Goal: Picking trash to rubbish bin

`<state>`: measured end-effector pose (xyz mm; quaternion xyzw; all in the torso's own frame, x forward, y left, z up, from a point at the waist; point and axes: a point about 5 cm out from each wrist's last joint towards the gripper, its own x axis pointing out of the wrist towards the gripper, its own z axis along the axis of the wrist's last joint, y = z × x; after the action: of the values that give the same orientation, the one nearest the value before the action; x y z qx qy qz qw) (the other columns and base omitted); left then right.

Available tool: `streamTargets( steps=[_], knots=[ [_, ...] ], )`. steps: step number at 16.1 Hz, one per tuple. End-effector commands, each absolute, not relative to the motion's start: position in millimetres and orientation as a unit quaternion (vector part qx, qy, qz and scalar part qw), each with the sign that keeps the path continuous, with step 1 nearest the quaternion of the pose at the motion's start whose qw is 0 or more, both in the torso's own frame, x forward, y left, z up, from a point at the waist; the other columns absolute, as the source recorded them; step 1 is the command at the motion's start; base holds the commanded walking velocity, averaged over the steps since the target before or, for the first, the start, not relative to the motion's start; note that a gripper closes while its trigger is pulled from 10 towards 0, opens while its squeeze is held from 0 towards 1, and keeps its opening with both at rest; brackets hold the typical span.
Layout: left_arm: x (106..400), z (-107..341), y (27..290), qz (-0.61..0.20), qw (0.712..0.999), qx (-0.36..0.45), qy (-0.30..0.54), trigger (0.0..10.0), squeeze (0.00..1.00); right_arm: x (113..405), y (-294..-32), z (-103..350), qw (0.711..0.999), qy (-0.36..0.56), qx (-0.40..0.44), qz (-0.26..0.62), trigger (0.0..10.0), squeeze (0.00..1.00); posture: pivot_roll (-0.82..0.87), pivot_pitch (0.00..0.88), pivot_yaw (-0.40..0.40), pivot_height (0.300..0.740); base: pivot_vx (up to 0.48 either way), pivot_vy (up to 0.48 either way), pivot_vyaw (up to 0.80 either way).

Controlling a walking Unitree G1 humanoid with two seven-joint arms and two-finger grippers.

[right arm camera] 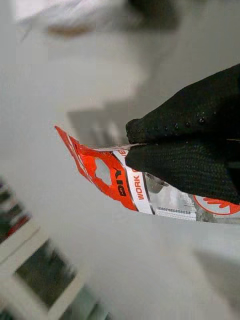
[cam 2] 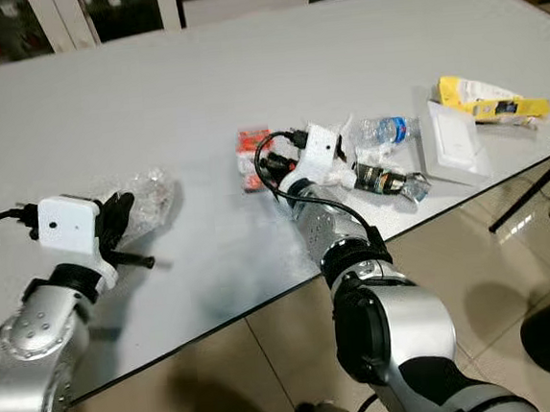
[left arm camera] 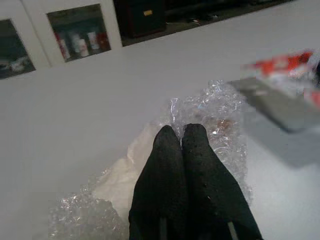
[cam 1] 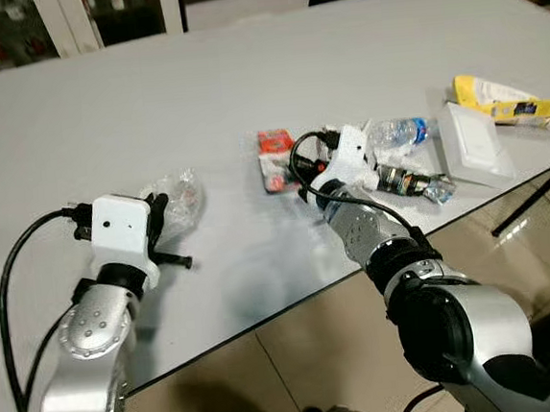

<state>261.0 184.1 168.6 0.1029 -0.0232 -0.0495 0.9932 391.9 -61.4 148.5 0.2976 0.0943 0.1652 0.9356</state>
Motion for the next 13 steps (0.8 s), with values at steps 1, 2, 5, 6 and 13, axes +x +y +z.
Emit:
streamTargets(
  steps=[1, 2, 5, 6, 13],
  knots=[
    [263, 167, 183, -0.042, 0.995, 0.092, -0.022, 10.0, 0.00, 395, -65, 162, 0.932, 0.054, 0.310, 0.178, 0.0, 0.00, 0.12, 0.022, -0.087, 0.740, 0.000, 0.000, 0.00],
    [265, 166, 179, -0.043, 0.995, 0.083, -0.024, 10.0, 0.00, 396, -69, 170, 0.929, 0.025, 0.316, 0.192, 0.0, 0.00, 0.11, 0.024, -0.085, 0.740, 0.000, 0.000, 0.00],
    [264, 161, 175, -0.047, 0.996, 0.074, -0.019, 10.0, 0.00, 389, -78, 183, 0.939, -0.041, 0.270, 0.208, 0.0, 0.00, 0.08, 0.013, -0.072, 0.740, 0.000, 0.000, 0.00],
    [263, 155, 171, -0.044, 0.997, 0.056, -0.014, 10.0, 0.00, 377, -90, 186, 0.956, -0.092, 0.200, 0.191, 0.0, 0.00, 0.04, 0.004, -0.056, 0.740, 0.000, 0.000, 0.00],
    [267, 150, 151, -0.073, 0.997, 0.014, -0.022, 10.0, 0.00, 293, -152, 202, 0.978, -0.201, -0.014, 0.053, 10.0, 0.00, 0.00, 0.000, -0.034, 0.740, 0.000, 0.000, 0.00]
  ],
)
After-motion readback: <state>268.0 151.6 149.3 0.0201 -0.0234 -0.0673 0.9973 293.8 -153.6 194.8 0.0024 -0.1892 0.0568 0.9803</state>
